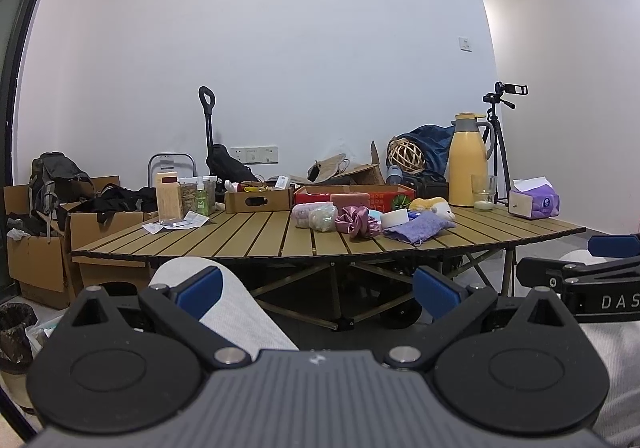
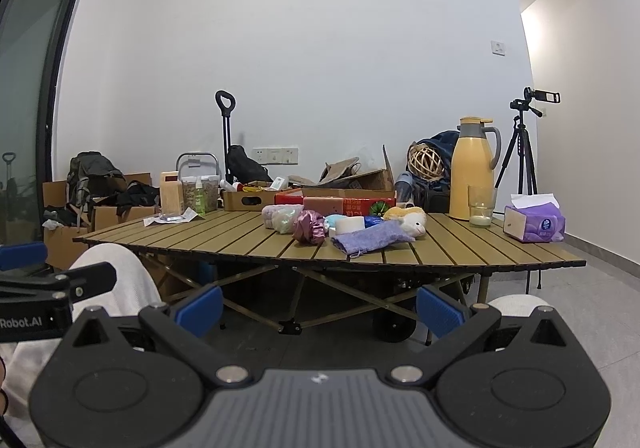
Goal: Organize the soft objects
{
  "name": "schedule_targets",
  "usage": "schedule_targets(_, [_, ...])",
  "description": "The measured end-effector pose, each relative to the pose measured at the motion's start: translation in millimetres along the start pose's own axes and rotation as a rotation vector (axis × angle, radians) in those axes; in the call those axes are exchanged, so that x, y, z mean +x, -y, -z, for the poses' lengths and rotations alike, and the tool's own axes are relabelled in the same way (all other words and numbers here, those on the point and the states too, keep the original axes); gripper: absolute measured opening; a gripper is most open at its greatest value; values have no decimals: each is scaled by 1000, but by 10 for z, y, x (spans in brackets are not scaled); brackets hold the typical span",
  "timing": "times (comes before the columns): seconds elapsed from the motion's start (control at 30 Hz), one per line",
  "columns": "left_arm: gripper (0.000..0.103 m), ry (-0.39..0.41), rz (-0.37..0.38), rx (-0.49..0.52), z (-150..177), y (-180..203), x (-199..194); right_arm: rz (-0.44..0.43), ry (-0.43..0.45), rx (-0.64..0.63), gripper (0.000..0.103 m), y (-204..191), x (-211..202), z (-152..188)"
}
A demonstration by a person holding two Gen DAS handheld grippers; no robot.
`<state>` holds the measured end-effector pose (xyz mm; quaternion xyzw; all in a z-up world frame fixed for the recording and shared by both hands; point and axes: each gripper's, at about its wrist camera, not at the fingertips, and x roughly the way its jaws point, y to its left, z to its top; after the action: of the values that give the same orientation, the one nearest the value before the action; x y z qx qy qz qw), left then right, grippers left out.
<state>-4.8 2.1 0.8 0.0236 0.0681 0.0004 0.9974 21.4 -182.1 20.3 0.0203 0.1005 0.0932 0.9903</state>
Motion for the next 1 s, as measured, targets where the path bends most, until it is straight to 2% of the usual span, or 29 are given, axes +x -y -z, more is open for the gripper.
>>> schedule_targets(1.0, [103, -4, -1, -2, 0, -18, 46, 2, -2, 4, 103, 16, -15, 8])
